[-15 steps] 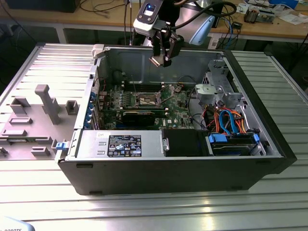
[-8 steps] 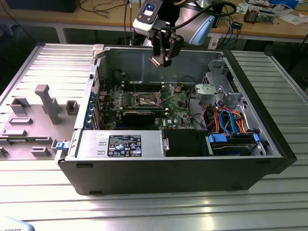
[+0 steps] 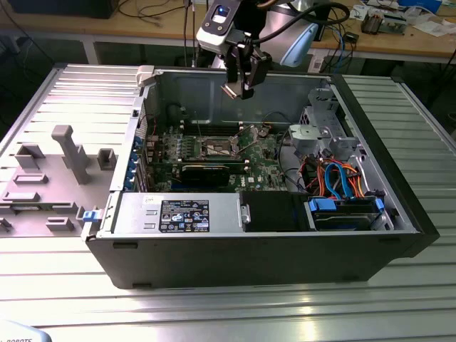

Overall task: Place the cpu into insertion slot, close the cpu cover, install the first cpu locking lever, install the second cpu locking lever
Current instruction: 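Place the cpu into insertion slot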

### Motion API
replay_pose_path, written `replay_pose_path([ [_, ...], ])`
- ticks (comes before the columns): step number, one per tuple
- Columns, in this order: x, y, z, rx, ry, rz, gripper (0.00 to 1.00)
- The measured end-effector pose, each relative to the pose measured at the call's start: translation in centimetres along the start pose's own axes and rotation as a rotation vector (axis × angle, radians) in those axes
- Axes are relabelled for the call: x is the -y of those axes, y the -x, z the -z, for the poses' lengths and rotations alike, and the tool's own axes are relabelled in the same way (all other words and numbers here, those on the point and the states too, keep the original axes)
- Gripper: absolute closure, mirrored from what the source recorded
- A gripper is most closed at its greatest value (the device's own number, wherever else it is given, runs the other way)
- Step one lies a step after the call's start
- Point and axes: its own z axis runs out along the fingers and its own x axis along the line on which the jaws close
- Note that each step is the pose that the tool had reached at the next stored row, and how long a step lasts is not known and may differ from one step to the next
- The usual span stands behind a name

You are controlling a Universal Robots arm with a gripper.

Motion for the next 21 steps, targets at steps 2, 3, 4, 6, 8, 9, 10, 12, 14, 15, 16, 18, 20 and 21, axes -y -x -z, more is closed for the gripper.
replay_pose_path([
  [2,0.16,-0.09,0.01,0.0002,0.0001,-0.002,0.45],
  [3,0.18,-0.1,0.01,0.0003,0.0001,-0.003,0.45],
  [4,0.19,-0.1,0.01,0.0003,0.0,-0.003,0.45],
  [6,0.19,-0.1,0.02,0.0005,0.0,-0.006,0.45],
  [8,0.2,-0.1,0.02,0.001,0.0002,-0.011,0.45],
  [9,0.2,-0.1,0.02,0.0013,0.0002,-0.014,0.45],
  [10,0.2,-0.1,0.02,0.0017,0.0002,-0.018,0.45],
  [12,0.2,-0.1,0.0,0.0025,0.0005,-0.028,0.45],
  [14,0.2,-0.1,-0.03,0.0052,0.0011,-0.058,0.45],
  [15,0.2,-0.1,-0.04,0.0064,0.0013,-0.071,0.45],
  [16,0.21,-0.1,-0.06,0.0075,0.0016,-0.084,0.45],
  [18,0.21,-0.1,-0.08,0.0082,0.0017,-0.091,0.45],
  [20,0.22,-0.11,-0.09,0.0089,0.0019,-0.099,0.45],
  [21,0.22,-0.11,-0.1,0.0092,0.0019,-0.102,0.45],
])
